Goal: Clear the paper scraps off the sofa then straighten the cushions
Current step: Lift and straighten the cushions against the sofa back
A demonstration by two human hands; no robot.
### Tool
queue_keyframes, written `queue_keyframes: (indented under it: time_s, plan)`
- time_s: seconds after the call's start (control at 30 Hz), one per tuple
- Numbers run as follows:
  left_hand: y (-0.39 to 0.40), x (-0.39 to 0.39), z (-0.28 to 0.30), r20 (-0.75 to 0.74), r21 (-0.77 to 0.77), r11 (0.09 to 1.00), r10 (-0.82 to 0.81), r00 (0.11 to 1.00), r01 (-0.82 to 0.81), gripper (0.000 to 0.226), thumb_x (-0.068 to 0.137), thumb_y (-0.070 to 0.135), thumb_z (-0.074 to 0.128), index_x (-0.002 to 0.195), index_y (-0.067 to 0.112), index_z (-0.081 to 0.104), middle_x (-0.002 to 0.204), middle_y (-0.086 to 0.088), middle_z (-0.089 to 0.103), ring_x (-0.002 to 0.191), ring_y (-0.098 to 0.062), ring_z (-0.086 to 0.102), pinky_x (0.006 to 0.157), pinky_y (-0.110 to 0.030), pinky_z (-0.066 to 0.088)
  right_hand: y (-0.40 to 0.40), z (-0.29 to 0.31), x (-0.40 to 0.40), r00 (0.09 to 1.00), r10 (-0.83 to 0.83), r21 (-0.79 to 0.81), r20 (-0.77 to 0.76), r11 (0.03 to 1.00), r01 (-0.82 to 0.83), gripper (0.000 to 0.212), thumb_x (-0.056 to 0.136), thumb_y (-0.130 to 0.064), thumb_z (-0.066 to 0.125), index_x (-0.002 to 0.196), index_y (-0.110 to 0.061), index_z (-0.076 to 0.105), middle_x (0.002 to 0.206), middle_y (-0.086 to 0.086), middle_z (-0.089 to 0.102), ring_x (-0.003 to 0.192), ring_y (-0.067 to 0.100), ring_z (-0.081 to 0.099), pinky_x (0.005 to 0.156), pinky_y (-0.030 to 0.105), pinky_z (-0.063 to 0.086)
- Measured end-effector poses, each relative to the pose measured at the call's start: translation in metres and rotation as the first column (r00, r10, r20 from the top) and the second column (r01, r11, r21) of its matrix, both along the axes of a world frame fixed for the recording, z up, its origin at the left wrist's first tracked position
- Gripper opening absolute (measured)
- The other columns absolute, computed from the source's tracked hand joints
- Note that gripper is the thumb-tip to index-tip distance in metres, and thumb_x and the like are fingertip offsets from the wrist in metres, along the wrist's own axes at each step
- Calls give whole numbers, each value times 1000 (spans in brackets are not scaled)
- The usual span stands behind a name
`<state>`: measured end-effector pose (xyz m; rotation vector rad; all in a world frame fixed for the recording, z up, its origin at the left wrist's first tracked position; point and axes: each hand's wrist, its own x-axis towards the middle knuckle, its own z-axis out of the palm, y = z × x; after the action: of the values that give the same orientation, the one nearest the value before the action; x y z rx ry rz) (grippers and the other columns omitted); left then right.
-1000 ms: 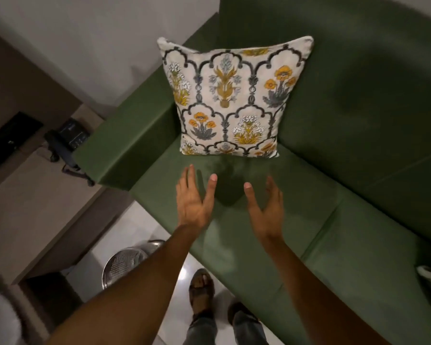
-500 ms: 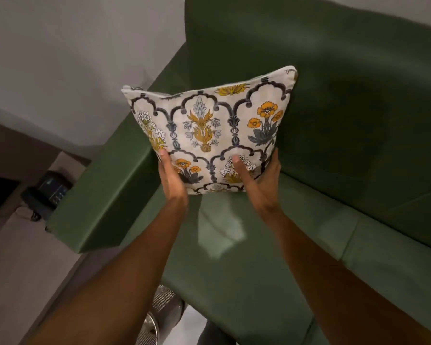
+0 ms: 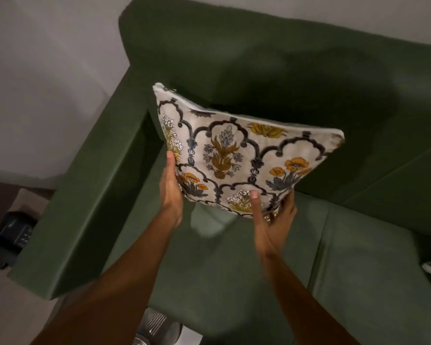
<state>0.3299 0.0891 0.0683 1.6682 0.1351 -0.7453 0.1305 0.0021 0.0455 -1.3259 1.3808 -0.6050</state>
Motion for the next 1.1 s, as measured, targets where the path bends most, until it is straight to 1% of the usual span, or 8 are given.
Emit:
queue_keyframes:
  time_s: [0.13,0.2,0.3,0.43,0.53,0.7,0.93,1.1]
  plan:
    - [-23,-38,-14,77,149,986,65,995,-76,57,76,97,47,105,55,72,130,9,73,122,-15,66,118,-45,41,-17,0,-49,999,-17,56,27,998,16,106,74,-76,79,162,-48,27,161,-5,37,150,24,45,115,61,48]
    - [-1,-44,-31,194,339,897,228,954,-283,75,78,97,39,115,42,73,131,-2,72,125,-27,63,116,-40,40,-17,2,-45,999,40,32,-31,999,-39,103,77,-74,78,162,-49,26,162,-3,38,149,24,47,119,58,45]
    - [-9,-141,-33,173,517,802,245,954,-300,75,96,80,36,118,17,70,126,-20,72,119,-40,66,105,-46,47,-44,7,-124,993,-6,37,-118,999,11,100,79,-78,74,161,-53,23,166,-2,36,152,24,42,120,50,38]
    - [28,-180,-46,284,641,747,-19,959,-175,68,109,55,33,105,0,72,107,-32,73,100,-50,69,89,-55,57,-35,0,-144,983,17,59,-183,998,-6,92,86,-75,70,162,-50,24,170,-2,32,155,24,36,123,51,33]
    - [16,-194,-46,466,632,764,-245,850,-126,55,107,40,42,95,-5,72,90,-29,70,84,-45,65,76,-52,53,-40,-8,-157,979,6,79,-204,997,11,90,89,-69,71,163,-46,26,171,1,32,156,27,35,125,61,35]
    - [-11,-206,-52,624,598,801,-441,645,-31,29,105,23,57,85,3,66,81,-17,64,79,-39,61,86,-50,49,-44,-12,-173,976,-4,93,-217,995,25,85,90,-72,65,162,-50,24,173,1,25,158,33,31,124,62,33]
    - [-135,-309,-29,429,517,740,-659,617,431,51,102,58,43,121,17,65,121,-8,66,116,-28,59,107,-38,43,-115,-7,-290,912,-322,58,-253,936,346,99,85,-79,62,165,-42,17,174,3,22,158,34,31,123,65,36]
    - [-223,-409,-21,305,323,766,-640,705,555,76,93,75,43,142,19,55,144,-5,57,138,-23,48,121,-35,33,-155,-4,-381,743,-637,27,-205,755,655,126,75,-81,73,169,-26,9,174,1,11,159,31,27,129,54,27]
